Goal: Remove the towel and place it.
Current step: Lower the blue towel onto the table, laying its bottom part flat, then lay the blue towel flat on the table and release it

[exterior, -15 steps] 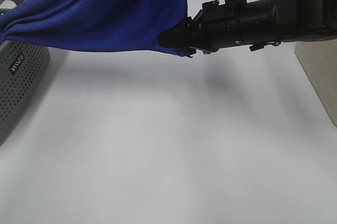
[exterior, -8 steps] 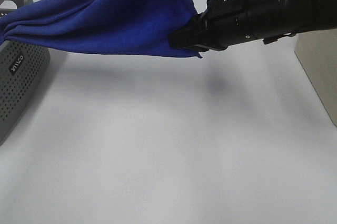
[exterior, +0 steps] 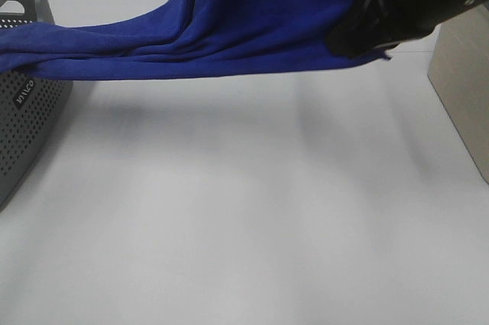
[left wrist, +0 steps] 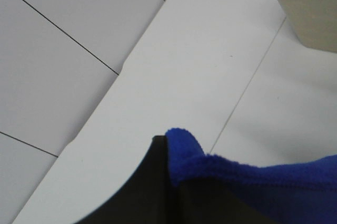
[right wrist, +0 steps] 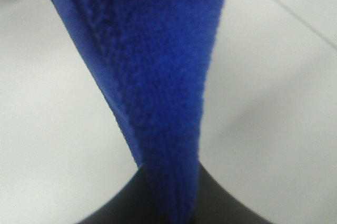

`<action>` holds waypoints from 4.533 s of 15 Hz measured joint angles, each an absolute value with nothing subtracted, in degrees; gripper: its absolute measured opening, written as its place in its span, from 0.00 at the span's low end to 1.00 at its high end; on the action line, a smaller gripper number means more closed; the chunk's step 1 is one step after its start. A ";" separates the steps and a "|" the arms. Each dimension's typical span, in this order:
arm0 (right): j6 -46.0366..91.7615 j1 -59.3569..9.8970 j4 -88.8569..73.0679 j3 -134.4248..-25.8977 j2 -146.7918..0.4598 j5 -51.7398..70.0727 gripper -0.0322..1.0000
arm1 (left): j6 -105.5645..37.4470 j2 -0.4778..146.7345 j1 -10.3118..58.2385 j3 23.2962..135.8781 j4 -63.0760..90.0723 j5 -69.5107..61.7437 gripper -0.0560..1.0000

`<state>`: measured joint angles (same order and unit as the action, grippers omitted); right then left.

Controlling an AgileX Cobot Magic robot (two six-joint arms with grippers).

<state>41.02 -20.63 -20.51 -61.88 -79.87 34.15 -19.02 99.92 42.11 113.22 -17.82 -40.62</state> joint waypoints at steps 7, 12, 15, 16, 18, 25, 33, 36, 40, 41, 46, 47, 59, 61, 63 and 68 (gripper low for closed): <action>26.93 -20.63 4.64 -86.29 -76.20 52.02 0.05 | -18.22 99.35 45.49 123.36 -22.86 -41.42 0.05; 27.85 -20.63 5.04 -96.60 -76.15 56.49 0.05 | -18.05 95.91 45.49 124.45 -27.50 -41.88 0.05; 28.02 -20.63 4.98 -102.39 -76.03 56.49 0.05 | -18.05 93.74 45.61 125.13 -27.85 -40.62 0.05; 28.13 -20.63 4.98 -104.05 -76.03 56.49 0.05 | -18.05 93.45 45.66 125.19 -27.56 -40.79 0.05; 29.34 -20.63 5.04 -105.71 -76.03 56.38 0.05 | -18.05 93.28 45.66 125.19 -25.78 -42.28 0.05; 31.46 -20.63 6.19 -105.88 -82.91 43.32 0.05 | -18.05 98.72 38.96 125.19 -26.99 -40.22 0.05; 31.28 -18.45 10.14 -108.69 -102.33 7.62 0.05 | -17.99 113.90 24.87 125.19 -26.93 -4.24 0.05; 28.13 -14.67 6.99 -119.81 -112.13 -0.63 0.05 | -17.99 120.72 19.60 131.95 -24.92 5.56 0.05; 20.57 -13.24 5.84 -126.34 -116.60 -1.38 0.05 | -17.88 126.68 19.65 141.23 -23.15 4.01 0.05; 18.68 -12.49 5.44 -126.45 -117.06 1.49 0.05 | -17.76 127.60 20.34 141.23 -22.63 0.74 0.05; 15.64 -9.91 1.72 -125.31 -118.14 33.63 0.05 | -17.02 128.80 25.55 141.23 -17.93 -29.45 0.05; 15.64 -9.91 1.49 -125.31 -118.14 43.60 0.05 | -19.48 128.80 27.27 141.23 -13.58 -46.87 0.05; 17.13 -9.97 -6.47 -105.65 -110.58 69.61 0.05 | -28.99 121.52 27.33 120.09 1.66 -69.44 0.05; 17.13 -9.97 -9.63 -97.63 -104.79 69.56 0.05 | -28.99 116.43 27.33 114.19 3.21 -69.39 0.05; 17.07 -10.03 -11.12 -91.67 -101.24 69.50 0.05 | -28.99 113.16 27.39 109.15 4.41 -69.27 0.05; 16.04 -10.03 -13.58 -74.31 -91.62 69.44 0.05 | -28.99 102.90 27.96 88.81 9.85 -69.10 0.05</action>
